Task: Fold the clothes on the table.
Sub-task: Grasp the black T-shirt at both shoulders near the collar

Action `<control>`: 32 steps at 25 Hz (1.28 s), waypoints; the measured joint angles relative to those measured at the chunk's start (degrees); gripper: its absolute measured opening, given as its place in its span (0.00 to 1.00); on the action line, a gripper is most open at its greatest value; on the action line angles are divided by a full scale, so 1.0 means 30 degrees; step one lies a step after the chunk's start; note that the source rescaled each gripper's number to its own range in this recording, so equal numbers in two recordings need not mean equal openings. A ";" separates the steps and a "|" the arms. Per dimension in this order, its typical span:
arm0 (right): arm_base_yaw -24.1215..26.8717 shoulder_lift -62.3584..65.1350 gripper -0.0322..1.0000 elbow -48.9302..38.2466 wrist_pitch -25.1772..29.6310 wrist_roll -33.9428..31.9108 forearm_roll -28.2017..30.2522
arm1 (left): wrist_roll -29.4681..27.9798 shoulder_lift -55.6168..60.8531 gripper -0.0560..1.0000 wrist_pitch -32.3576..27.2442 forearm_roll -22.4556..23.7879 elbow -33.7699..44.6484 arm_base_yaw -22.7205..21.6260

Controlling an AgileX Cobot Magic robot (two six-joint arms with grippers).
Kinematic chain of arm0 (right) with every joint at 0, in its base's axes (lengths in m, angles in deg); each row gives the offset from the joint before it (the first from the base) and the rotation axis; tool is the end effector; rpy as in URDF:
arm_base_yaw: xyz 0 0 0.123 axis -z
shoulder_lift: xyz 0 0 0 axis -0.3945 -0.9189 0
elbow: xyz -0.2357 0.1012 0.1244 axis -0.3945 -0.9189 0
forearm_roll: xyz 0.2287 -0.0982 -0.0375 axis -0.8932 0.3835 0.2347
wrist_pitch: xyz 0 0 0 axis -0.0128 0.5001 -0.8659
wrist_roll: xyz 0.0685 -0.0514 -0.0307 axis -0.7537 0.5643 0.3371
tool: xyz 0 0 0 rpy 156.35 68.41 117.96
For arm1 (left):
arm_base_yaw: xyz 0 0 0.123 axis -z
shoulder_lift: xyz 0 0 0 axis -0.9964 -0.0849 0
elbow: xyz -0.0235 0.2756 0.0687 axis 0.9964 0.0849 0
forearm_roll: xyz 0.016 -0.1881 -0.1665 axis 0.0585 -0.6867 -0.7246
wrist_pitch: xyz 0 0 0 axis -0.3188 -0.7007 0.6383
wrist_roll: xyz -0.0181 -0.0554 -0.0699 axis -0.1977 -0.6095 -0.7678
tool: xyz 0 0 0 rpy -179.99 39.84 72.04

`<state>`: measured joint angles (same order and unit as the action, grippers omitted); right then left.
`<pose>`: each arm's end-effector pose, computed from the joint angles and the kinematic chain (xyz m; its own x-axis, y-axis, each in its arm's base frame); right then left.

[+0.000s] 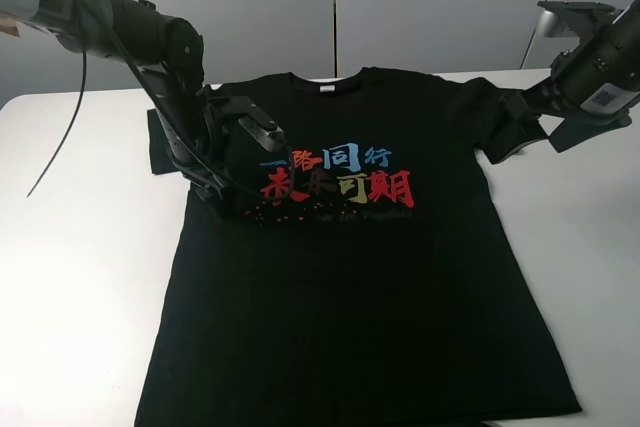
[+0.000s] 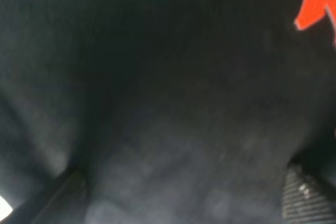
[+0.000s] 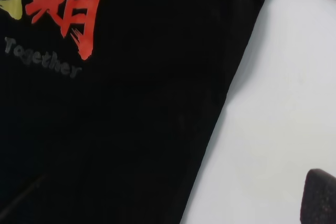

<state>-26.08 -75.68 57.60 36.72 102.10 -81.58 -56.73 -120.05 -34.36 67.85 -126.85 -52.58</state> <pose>0.2939 0.0372 0.2023 -0.9356 -0.2853 -0.2081 -0.3263 0.9238 0.2004 0.3420 -0.2183 0.0940 -0.4875 0.8731 -0.0064 0.8731 0.4875 0.0035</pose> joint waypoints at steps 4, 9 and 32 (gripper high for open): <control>0.0000 0.0000 1.00 0.0000 0.0000 0.0034 -0.0040 | 0.0039 -0.0087 0.98 -0.0038 0.0000 -0.0108 0.0000; 0.0000 0.0000 1.00 0.0000 0.0000 0.0067 -0.0117 | 0.0039 -0.0244 0.97 -0.0117 0.0114 -0.0189 0.0000; -0.3009 -0.2989 1.00 0.1982 0.0036 0.0862 0.2228 | -0.0415 -0.0376 0.05 0.0106 -0.0100 -0.0350 -0.0003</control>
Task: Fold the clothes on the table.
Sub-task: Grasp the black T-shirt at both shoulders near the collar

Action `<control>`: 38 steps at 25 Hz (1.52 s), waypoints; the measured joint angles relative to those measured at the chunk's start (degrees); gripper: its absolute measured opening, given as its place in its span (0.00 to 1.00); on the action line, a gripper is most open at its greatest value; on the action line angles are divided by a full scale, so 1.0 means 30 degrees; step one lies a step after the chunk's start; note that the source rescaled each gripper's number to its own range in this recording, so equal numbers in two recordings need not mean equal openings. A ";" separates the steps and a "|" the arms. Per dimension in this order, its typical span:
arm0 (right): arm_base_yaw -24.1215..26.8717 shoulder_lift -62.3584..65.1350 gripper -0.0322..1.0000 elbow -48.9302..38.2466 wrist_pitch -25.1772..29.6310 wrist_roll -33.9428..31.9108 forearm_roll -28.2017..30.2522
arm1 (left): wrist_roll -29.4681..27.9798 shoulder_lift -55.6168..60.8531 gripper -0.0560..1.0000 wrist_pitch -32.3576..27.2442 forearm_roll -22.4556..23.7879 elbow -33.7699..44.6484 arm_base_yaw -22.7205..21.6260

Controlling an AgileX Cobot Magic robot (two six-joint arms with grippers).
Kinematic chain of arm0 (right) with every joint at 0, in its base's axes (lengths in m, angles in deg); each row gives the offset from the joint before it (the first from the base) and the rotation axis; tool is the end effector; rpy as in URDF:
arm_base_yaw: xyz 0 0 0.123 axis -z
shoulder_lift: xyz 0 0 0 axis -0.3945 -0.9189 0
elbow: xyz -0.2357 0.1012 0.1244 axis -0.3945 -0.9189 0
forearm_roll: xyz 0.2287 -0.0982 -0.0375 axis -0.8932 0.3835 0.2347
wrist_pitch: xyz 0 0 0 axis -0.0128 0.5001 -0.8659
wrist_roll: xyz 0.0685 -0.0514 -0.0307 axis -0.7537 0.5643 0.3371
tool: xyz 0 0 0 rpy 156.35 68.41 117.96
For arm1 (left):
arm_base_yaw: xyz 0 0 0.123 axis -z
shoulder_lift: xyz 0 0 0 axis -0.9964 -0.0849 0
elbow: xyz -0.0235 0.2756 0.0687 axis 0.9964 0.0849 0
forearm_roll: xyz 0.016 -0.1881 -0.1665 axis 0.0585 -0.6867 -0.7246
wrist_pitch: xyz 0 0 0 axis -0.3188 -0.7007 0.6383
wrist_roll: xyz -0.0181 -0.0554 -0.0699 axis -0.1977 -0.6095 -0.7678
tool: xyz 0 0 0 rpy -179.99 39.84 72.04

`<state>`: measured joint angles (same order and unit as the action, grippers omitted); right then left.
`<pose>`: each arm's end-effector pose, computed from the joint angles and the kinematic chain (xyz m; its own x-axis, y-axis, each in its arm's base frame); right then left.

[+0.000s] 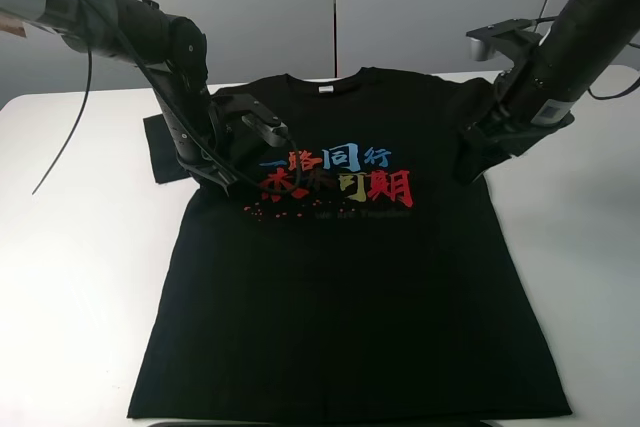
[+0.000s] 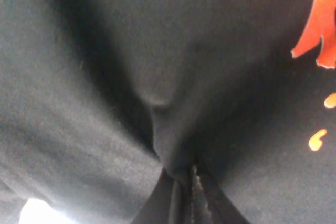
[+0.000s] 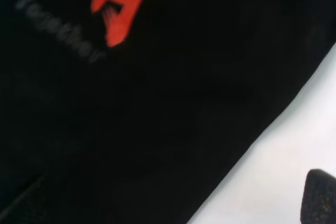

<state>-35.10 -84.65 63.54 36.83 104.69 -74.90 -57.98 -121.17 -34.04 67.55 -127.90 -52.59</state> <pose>0.3159 0.0814 0.1759 -0.8308 -0.5400 -0.1349 -0.5547 0.8234 0.1199 0.3453 -0.2208 0.0899 -0.5095 0.8604 -0.0122 0.8605 0.5095 0.0018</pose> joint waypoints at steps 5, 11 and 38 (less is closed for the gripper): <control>-0.0014 -0.2229 1.00 0.1973 0.0127 0.0821 0.0926 | 0.0000 0.0000 0.05 0.0000 -0.0036 0.0000 0.0000; -0.0725 -0.3712 1.00 0.2612 -0.0233 0.2992 0.2278 | 0.0000 0.0000 0.05 0.0000 -0.0078 0.0000 0.0000; -0.1722 -0.7065 1.00 0.3838 -0.1026 0.3640 0.4985 | -0.0243 0.0000 0.05 0.0034 -0.0110 0.0000 0.0000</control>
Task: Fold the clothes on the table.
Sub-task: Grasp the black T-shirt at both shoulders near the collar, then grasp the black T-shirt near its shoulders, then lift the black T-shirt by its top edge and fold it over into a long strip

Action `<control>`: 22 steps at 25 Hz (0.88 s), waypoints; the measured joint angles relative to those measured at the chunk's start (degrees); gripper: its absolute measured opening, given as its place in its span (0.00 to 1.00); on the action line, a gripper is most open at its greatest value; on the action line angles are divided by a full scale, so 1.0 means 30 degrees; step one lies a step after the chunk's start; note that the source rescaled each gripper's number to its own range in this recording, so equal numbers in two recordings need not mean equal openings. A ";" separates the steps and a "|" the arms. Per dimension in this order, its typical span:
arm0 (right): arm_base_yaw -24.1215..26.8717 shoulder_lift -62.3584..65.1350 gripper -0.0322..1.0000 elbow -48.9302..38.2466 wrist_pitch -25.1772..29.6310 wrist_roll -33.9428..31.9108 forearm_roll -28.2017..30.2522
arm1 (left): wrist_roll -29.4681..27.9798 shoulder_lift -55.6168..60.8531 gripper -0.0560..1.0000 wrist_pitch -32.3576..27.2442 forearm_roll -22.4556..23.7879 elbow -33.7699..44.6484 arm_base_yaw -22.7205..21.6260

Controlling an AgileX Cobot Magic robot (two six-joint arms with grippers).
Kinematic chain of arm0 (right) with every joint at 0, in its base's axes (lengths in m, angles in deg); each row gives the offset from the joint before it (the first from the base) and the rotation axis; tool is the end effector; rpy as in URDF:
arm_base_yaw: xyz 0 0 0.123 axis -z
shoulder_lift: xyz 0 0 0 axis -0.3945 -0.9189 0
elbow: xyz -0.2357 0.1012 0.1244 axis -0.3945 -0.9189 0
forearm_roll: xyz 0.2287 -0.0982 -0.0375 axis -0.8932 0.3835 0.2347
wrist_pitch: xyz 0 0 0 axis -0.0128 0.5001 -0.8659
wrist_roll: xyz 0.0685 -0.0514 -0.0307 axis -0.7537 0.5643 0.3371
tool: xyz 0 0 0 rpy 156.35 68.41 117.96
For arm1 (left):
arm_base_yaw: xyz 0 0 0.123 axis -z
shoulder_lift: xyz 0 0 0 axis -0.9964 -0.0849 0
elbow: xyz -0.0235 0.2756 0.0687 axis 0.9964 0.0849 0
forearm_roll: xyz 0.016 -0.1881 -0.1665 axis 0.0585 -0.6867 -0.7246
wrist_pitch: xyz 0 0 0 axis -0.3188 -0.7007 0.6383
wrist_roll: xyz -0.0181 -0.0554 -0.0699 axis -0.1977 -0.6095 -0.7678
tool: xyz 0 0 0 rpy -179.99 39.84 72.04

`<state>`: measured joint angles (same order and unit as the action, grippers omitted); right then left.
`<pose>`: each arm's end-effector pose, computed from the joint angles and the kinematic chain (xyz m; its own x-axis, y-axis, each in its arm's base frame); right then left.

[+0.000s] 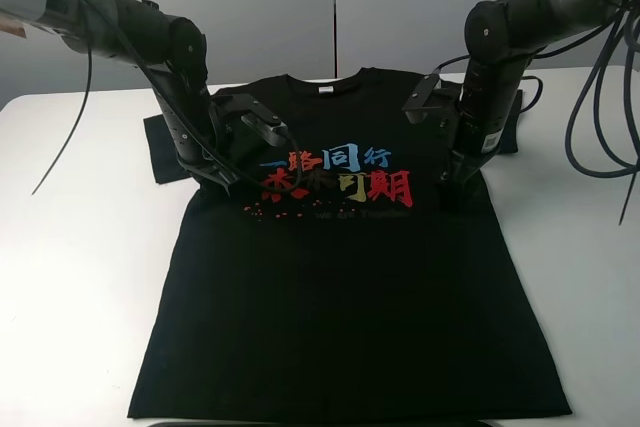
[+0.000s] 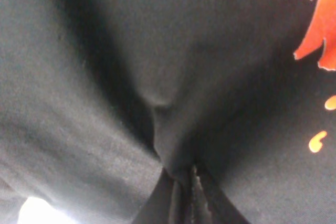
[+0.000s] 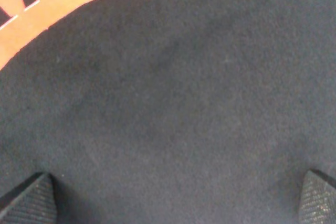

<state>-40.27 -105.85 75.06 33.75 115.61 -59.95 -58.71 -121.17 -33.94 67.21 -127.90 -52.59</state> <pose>0.3647 0.1080 0.0853 -0.5171 -0.8540 0.0580 -0.8554 0.5179 -0.0007 0.3453 -0.2212 0.0899 -0.5236 0.8518 -0.0158 0.8519 0.5237 -0.0017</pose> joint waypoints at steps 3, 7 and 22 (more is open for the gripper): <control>0.0000 -0.0027 0.83 0.0014 0.0015 0.0000 0.0000 | 0.0000 0.0000 0.05 0.0000 0.0000 0.0000 0.0000; 0.0000 -0.0027 0.48 0.0044 -0.0029 0.0000 -0.0175 | 0.0000 0.0000 0.05 0.0000 0.0000 0.0000 0.0000; -0.0041 0.0179 0.03 0.0005 0.0052 -0.1590 -0.0662 | -0.0046 0.0231 0.05 0.0182 0.0036 0.0075 0.0000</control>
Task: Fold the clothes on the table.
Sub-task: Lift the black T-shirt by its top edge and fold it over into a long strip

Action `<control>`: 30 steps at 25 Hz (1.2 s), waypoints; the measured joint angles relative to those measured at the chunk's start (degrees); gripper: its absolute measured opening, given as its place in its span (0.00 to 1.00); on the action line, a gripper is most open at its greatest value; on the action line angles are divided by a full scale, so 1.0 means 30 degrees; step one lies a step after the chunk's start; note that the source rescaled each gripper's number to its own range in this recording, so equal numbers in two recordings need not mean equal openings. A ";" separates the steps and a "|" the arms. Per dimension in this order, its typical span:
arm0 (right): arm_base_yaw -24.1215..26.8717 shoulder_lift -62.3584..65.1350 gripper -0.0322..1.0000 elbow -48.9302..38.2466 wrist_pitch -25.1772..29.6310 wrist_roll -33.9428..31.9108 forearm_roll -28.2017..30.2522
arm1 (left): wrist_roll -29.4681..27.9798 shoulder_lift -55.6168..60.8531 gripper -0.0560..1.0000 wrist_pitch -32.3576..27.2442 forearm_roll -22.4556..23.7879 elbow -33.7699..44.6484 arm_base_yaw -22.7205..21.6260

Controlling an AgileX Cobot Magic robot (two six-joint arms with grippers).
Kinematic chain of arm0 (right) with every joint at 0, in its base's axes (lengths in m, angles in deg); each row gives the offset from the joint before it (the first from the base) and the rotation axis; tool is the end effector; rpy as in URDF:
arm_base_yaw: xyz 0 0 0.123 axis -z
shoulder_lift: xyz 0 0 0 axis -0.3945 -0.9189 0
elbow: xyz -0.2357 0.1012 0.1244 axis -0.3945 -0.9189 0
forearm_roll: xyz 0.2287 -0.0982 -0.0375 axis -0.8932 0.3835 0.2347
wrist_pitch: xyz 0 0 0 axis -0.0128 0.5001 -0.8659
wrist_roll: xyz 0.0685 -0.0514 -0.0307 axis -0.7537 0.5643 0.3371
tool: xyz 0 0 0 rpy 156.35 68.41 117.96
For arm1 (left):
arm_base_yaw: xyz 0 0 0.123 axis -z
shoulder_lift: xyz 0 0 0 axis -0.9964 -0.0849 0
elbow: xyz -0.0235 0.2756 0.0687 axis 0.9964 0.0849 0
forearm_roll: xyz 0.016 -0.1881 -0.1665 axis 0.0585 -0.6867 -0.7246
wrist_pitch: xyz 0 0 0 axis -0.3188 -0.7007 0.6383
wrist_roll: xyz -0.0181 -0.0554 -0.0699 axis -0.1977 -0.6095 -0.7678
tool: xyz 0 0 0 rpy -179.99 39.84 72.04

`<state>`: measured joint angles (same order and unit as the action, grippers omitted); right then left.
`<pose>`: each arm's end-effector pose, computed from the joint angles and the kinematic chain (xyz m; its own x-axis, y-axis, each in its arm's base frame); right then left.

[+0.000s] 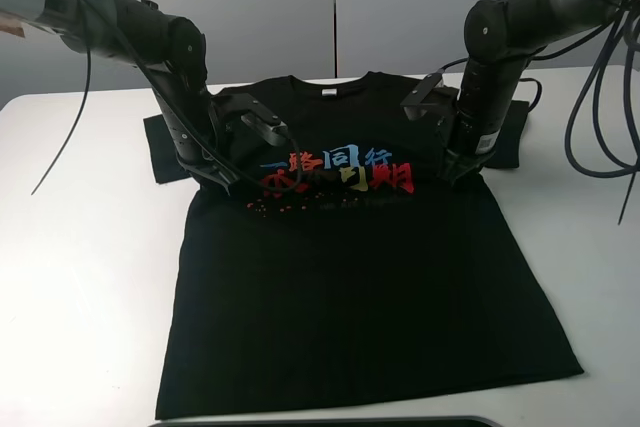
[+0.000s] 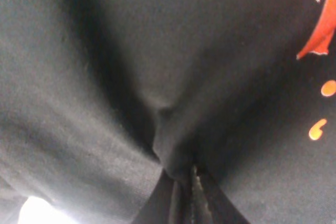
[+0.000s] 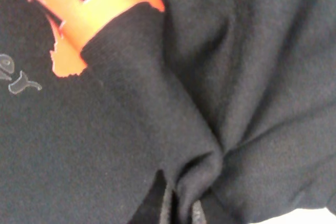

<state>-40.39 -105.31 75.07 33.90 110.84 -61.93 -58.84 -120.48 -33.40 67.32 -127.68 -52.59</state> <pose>0.3639 0.1110 0.0889 -0.6040 -0.7961 0.0374 -0.7964 0.6047 0.0103 0.3456 -0.2213 0.0940 -0.5242 0.8510 -0.0310 0.8513 0.5247 0.0073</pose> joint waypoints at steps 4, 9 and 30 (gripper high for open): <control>0.0000 0.0626 0.03 -0.0150 -0.1327 -0.1615 0.1504 | -0.0196 0.0432 0.05 0.1360 0.0175 0.0157 0.0000; 0.0000 0.2714 0.03 -0.0198 -0.3994 -0.5518 0.5323 | -0.2227 0.2044 0.05 0.3516 0.1834 0.0188 0.0000; -0.0115 1.0175 0.03 -0.0198 -0.6680 -1.4154 1.2710 | -0.7165 0.8957 0.05 0.6211 0.5944 0.0188 0.0181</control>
<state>-40.74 -74.78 74.48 13.86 68.38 -23.80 -80.34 -93.61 -14.76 85.15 -127.11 -52.04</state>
